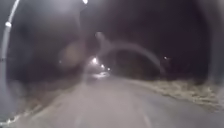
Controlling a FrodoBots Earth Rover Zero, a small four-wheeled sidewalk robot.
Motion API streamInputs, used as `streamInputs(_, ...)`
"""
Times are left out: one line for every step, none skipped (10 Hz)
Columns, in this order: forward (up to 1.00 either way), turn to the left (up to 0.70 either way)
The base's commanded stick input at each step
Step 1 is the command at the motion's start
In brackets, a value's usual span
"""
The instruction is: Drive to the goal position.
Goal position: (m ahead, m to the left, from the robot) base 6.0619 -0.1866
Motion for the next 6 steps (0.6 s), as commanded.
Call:
streamInputs(1.0, 0.03)
streamInputs(1.0, 0.03)
streamInputs(1.0, 0.03)
streamInputs(1.0, 0.03)
streamInputs(1.0, 0.03)
streamInputs(1.0, 0.03)
